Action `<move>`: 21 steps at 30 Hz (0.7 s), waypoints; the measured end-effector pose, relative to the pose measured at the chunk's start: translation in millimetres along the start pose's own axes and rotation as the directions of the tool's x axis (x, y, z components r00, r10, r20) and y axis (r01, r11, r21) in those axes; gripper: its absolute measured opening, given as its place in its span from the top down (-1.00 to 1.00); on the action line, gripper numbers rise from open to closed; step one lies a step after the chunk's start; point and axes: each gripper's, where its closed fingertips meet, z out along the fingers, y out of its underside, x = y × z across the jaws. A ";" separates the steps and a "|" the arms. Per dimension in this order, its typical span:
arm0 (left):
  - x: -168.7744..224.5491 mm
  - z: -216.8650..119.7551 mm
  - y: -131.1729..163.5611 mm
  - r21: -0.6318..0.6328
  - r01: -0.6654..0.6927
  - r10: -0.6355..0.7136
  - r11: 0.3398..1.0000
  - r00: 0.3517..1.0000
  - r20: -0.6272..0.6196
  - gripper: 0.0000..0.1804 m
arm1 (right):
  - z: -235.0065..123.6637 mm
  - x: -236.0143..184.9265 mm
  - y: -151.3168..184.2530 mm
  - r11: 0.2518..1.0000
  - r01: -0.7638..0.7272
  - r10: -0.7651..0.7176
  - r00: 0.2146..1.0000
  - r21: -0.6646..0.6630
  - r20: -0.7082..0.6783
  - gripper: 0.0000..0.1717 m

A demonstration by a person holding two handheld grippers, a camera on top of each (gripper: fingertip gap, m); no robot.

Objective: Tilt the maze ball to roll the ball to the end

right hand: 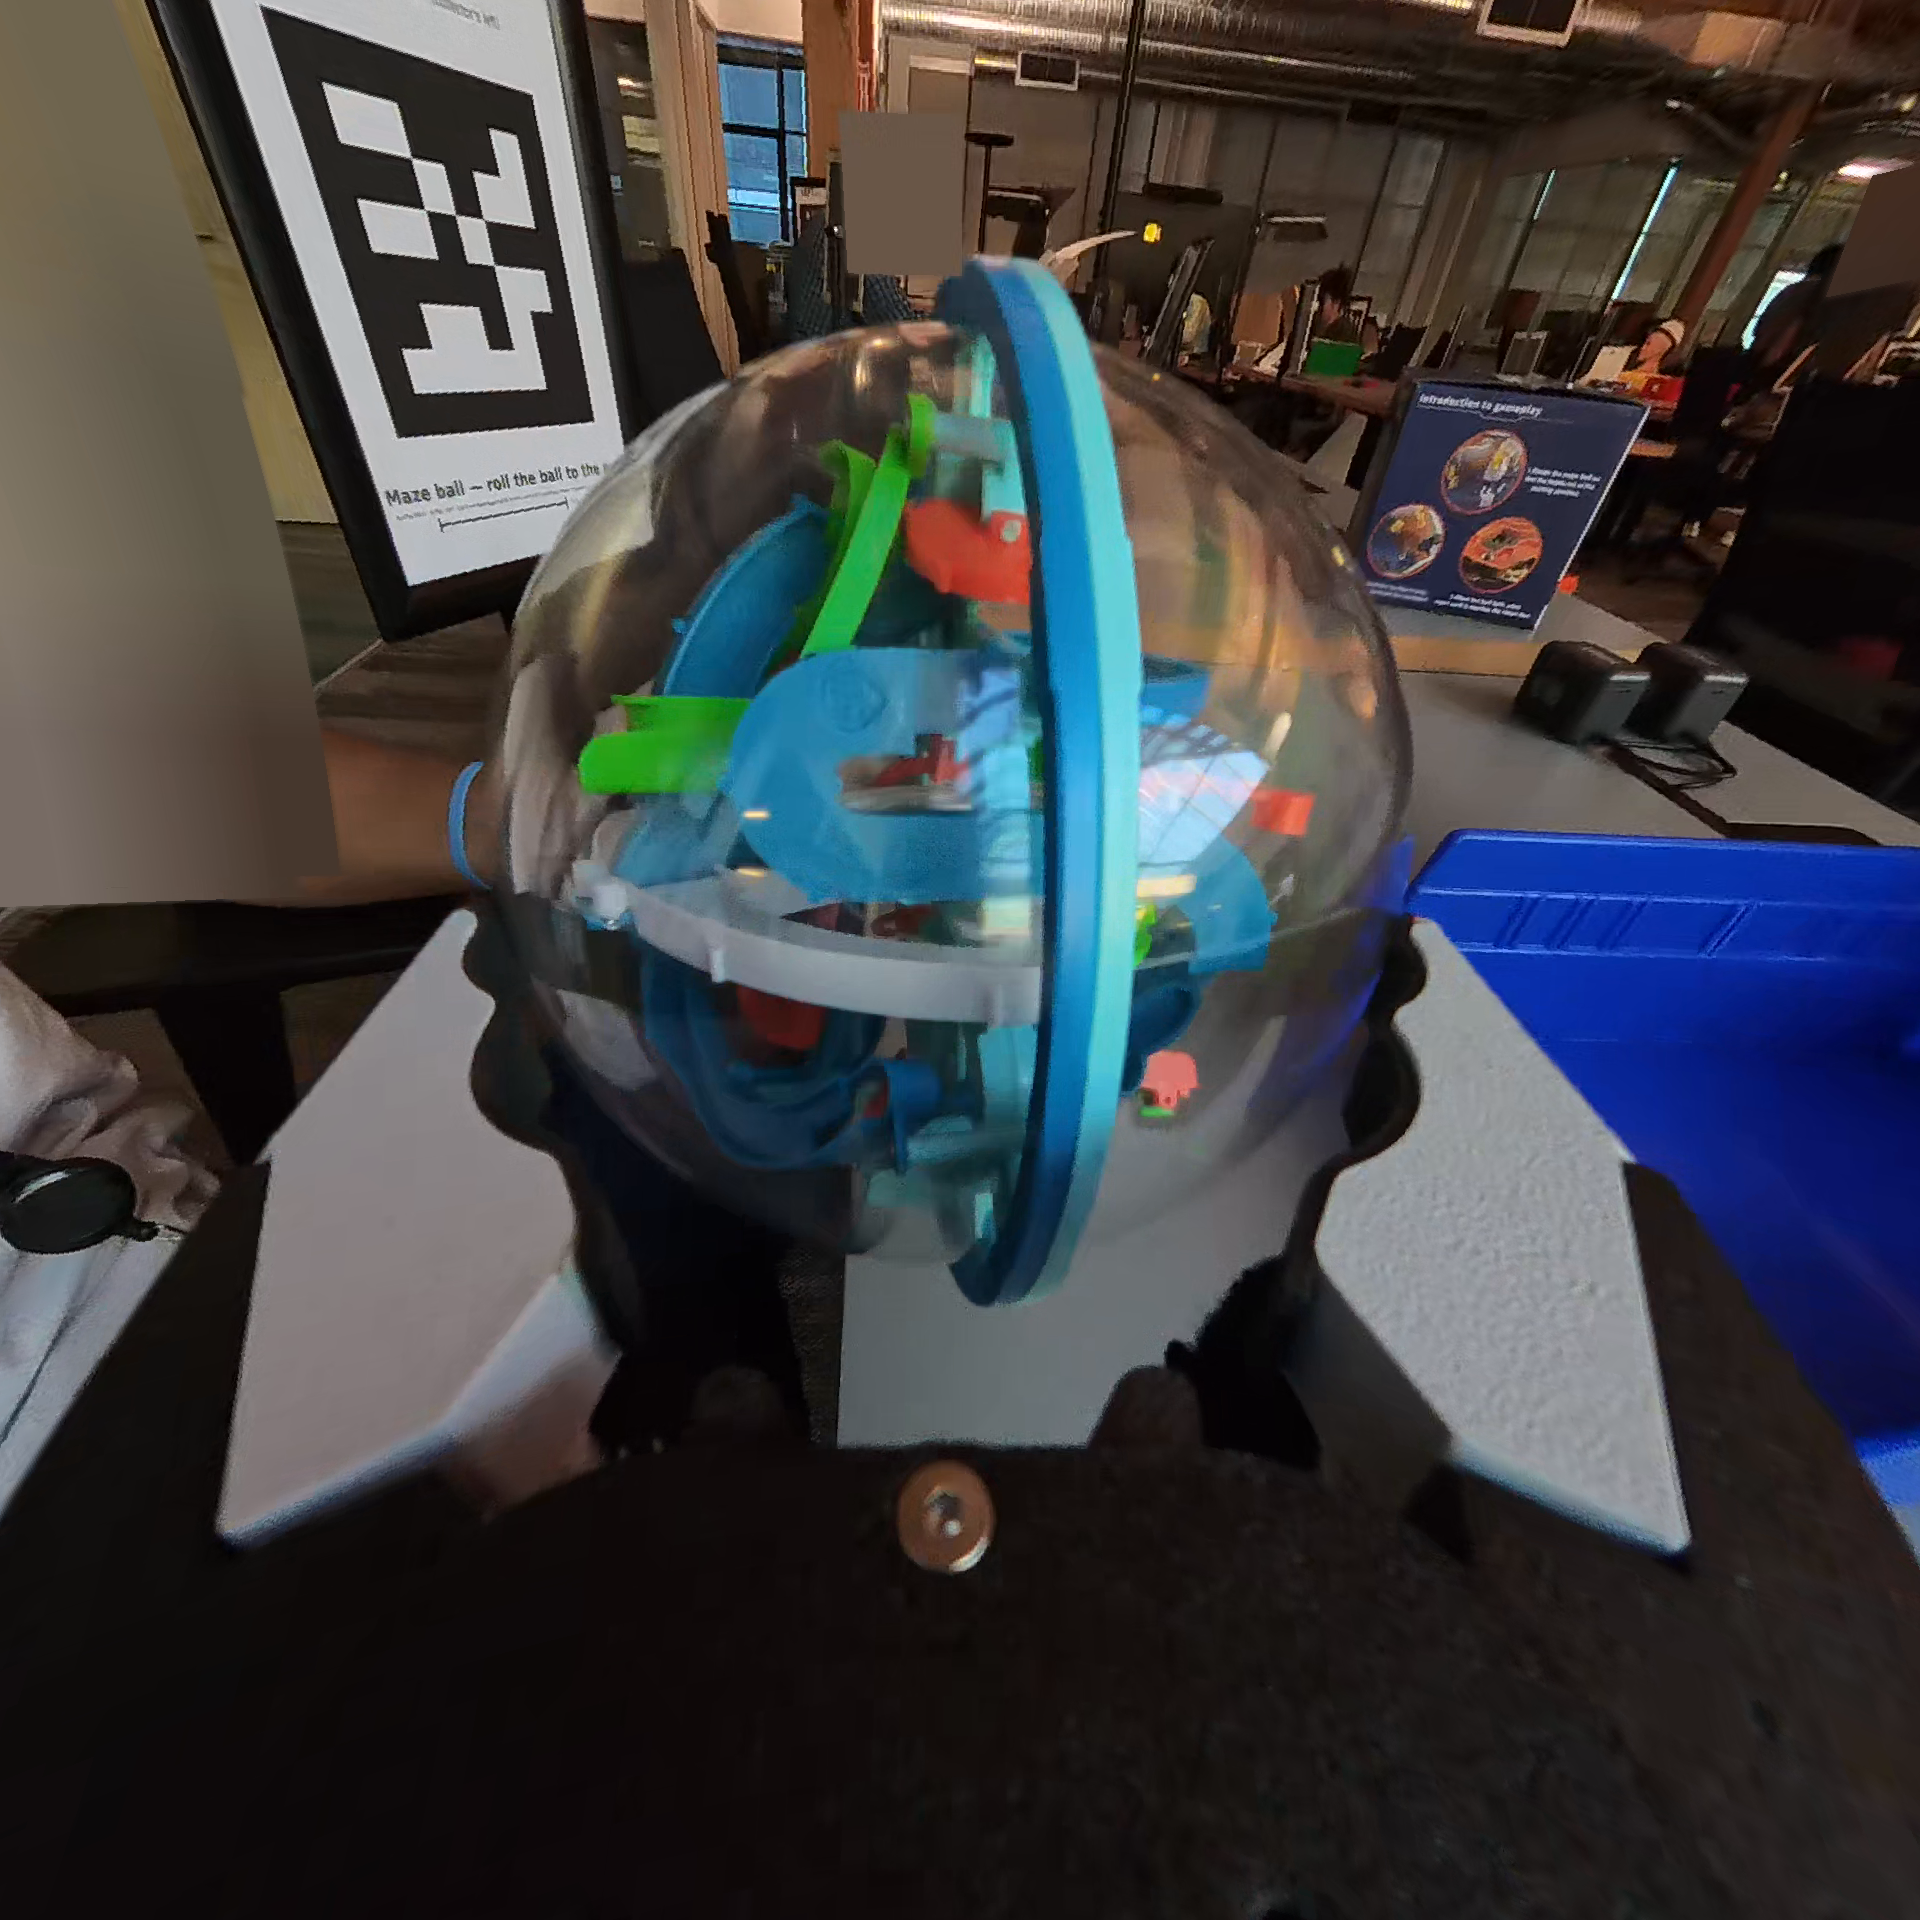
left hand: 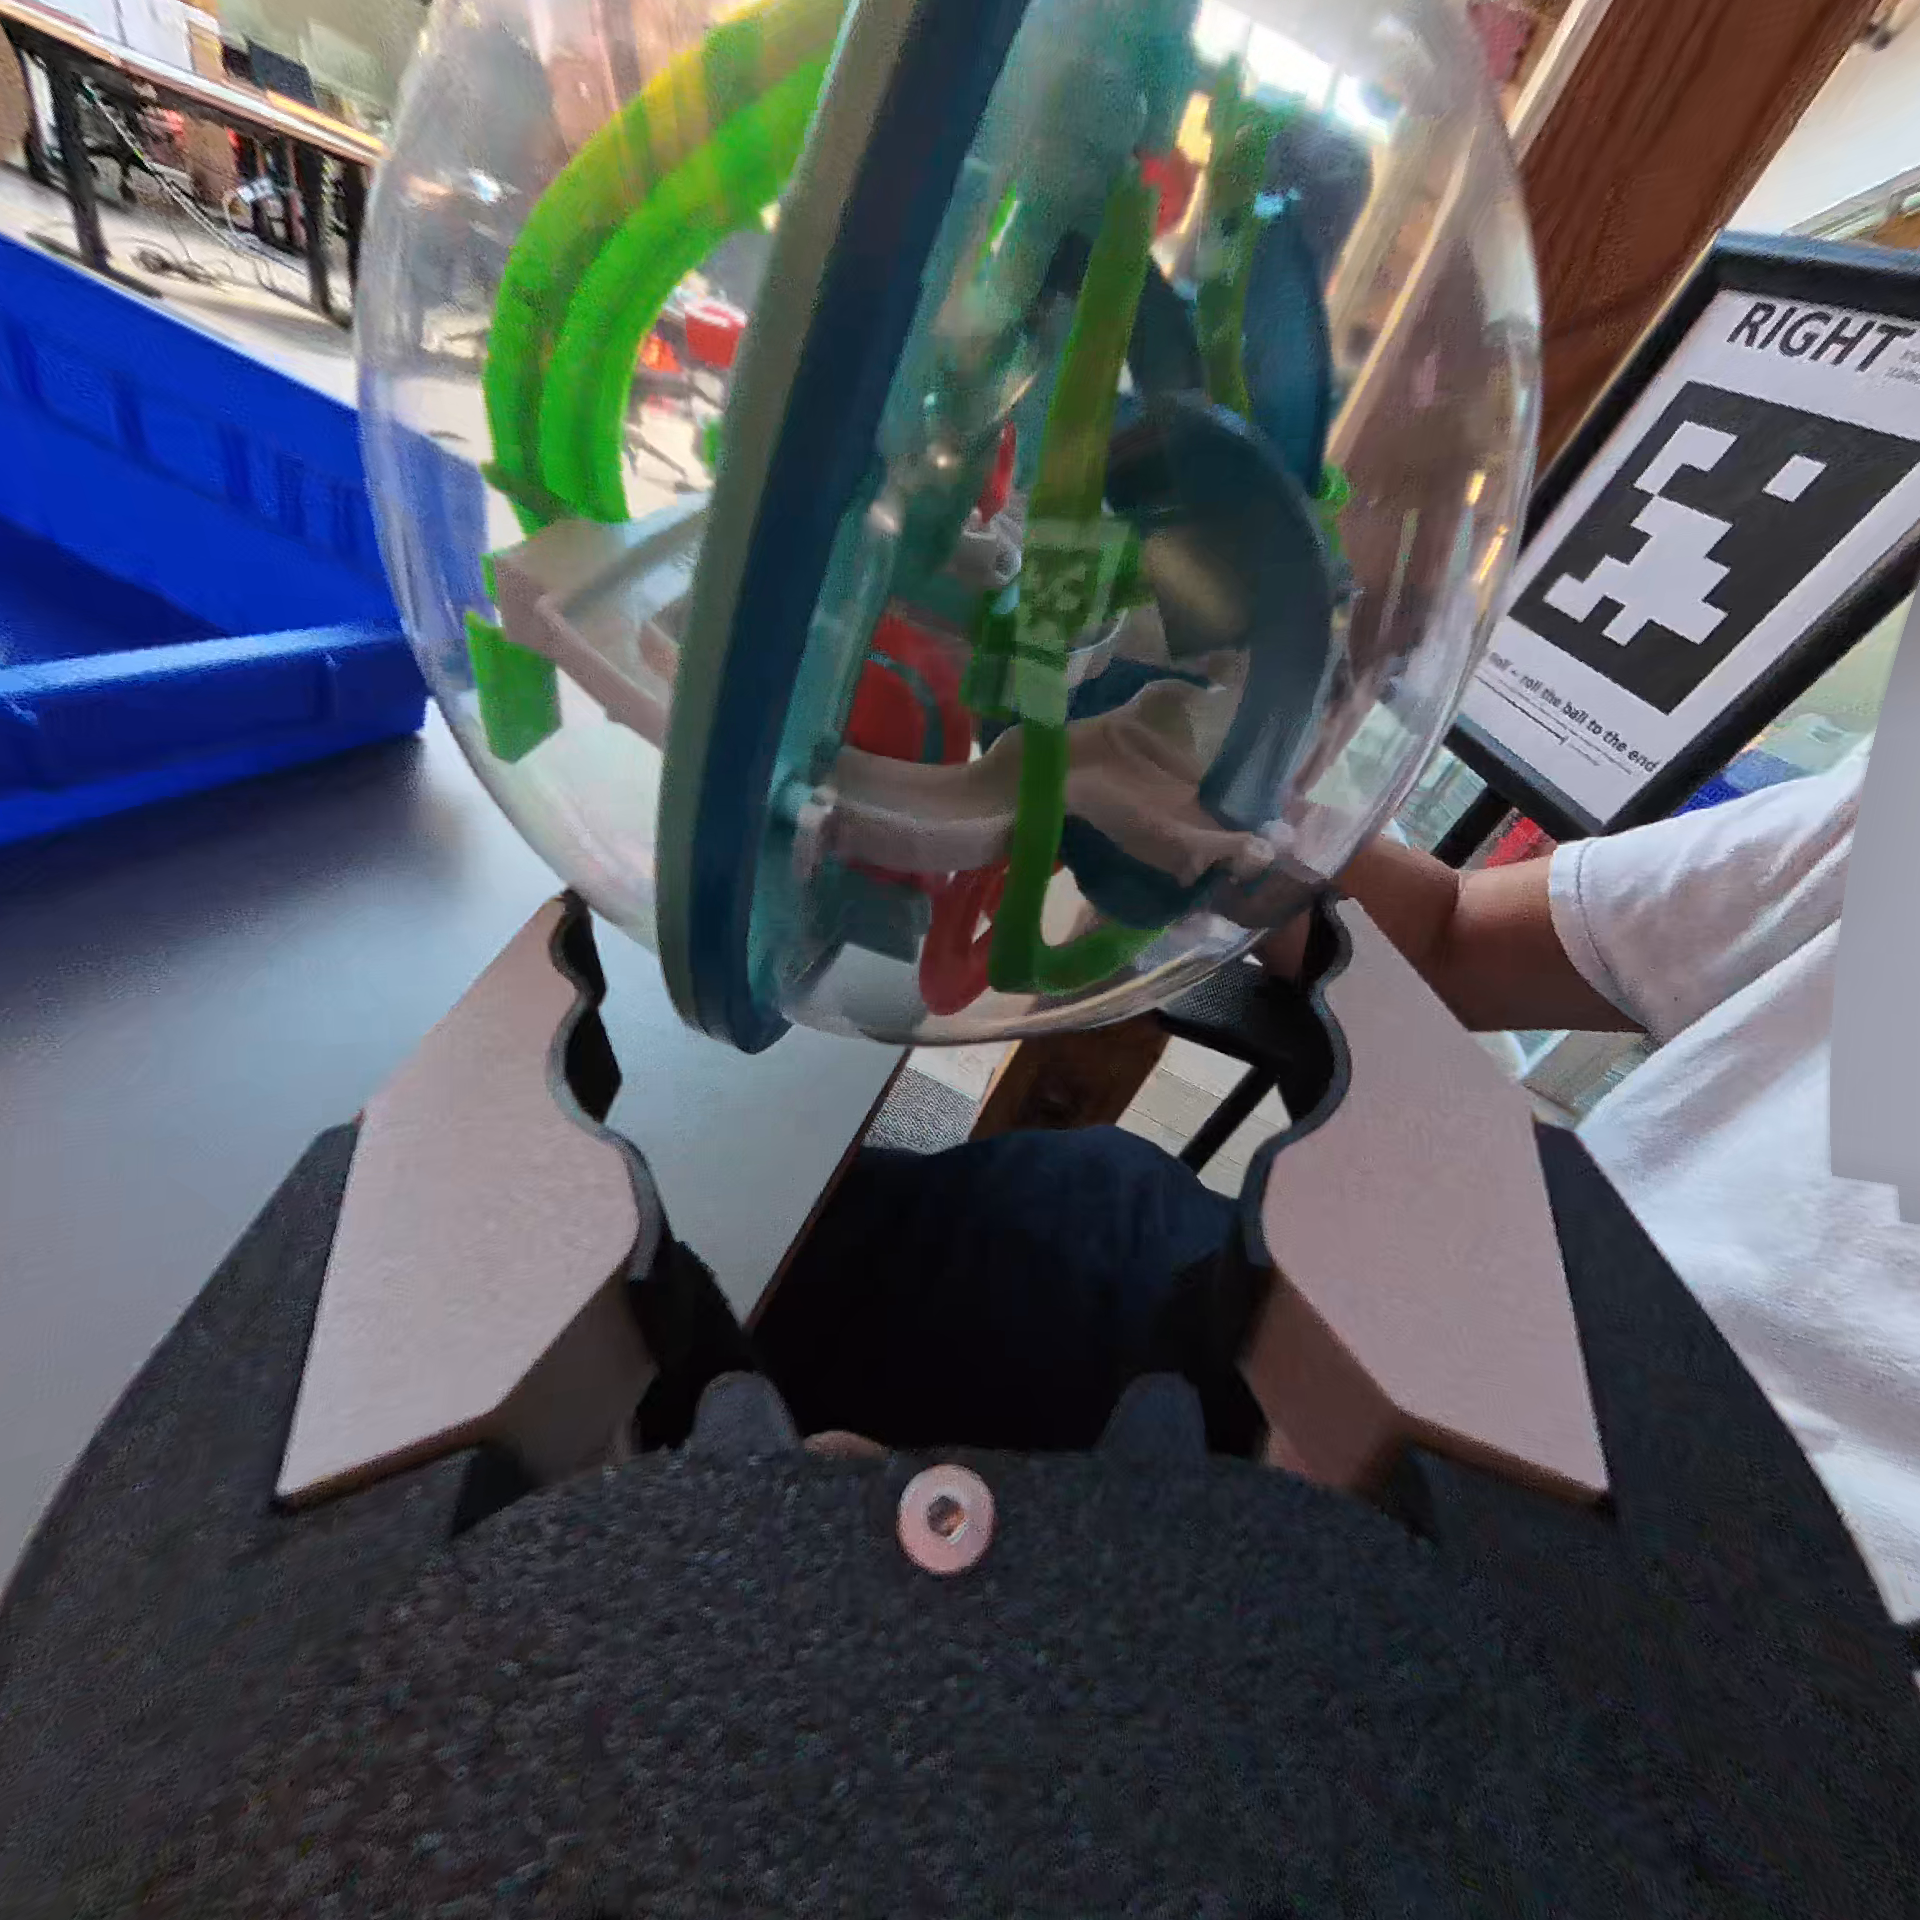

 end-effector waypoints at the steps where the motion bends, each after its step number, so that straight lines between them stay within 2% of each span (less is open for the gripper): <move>1: -0.9 -0.4 -2.4 0.006 0.014 -0.014 1.000 1.000 0.002 -0.44 | -0.2 1.9 0.6 1.000 -0.017 0.017 1.000 -0.005 -0.005 -0.81; 3: 0.3 -0.7 -3.2 0.009 0.022 -0.022 1.000 1.000 -0.008 -0.43 | 0.3 3.8 1.4 0.998 -0.057 0.056 0.998 -0.032 -0.014 -0.80; 6: 15.6 -2.8 -8.8 0.056 -0.171 0.170 0.984 0.985 0.016 -0.43 | -4.1 -14.7 -17.2 0.988 0.139 -0.138 0.990 0.071 -0.007 -0.82; 9: 20.3 -8.6 -16.2 0.049 -0.296 0.293 0.954 0.954 0.064 -0.43 | -5.7 -23.2 -19.7 0.967 0.250 -0.249 0.968 0.057 -0.021 -0.83; 17: 31.7 -14.7 -23.8 0.053 -0.383 0.378 0.922 0.922 0.077 -0.43 | -6.4 -34.8 -29.9 0.938 0.338 -0.335 0.941 0.082 -0.042 -0.79; 21: 30.0 -17.6 -27.6 0.070 -0.343 0.338 0.937 0.938 0.079 -0.42 | -2.9 -30.5 -29.1 0.959 0.276 -0.274 0.961 0.068 -0.039 -0.79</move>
